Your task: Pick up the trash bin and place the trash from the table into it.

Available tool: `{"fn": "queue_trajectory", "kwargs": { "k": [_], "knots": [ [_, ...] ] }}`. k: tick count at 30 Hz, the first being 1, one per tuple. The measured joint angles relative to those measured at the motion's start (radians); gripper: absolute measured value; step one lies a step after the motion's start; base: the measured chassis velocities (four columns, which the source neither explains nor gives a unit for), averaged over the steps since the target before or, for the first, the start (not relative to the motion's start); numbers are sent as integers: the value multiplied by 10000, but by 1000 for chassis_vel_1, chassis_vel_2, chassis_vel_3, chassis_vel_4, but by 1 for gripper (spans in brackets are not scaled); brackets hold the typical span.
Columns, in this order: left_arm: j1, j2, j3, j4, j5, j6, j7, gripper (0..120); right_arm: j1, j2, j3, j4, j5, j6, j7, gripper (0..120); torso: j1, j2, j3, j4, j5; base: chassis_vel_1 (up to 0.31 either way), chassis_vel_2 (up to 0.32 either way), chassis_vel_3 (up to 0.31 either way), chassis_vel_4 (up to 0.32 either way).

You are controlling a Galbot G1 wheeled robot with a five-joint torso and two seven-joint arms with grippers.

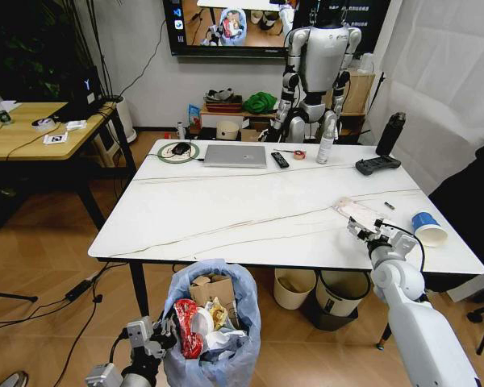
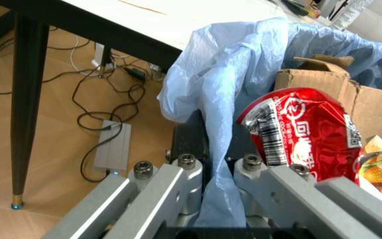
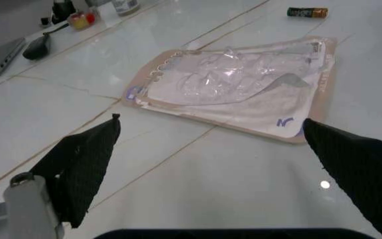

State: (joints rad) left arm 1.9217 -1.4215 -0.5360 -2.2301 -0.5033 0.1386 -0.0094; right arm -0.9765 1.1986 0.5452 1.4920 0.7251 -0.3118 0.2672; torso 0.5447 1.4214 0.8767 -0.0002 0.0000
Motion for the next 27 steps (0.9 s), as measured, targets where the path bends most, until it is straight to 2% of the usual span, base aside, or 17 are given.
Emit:
{"fn": "queue_trajectory", "kwargs": {
  "k": [27],
  "knots": [
    [23,-134,-89,-42,36,1,0,1,1128,-227,-471,-1376,58,-6,-8,100,0,0,1,1,1,0,0,0,0]
  ]
}}
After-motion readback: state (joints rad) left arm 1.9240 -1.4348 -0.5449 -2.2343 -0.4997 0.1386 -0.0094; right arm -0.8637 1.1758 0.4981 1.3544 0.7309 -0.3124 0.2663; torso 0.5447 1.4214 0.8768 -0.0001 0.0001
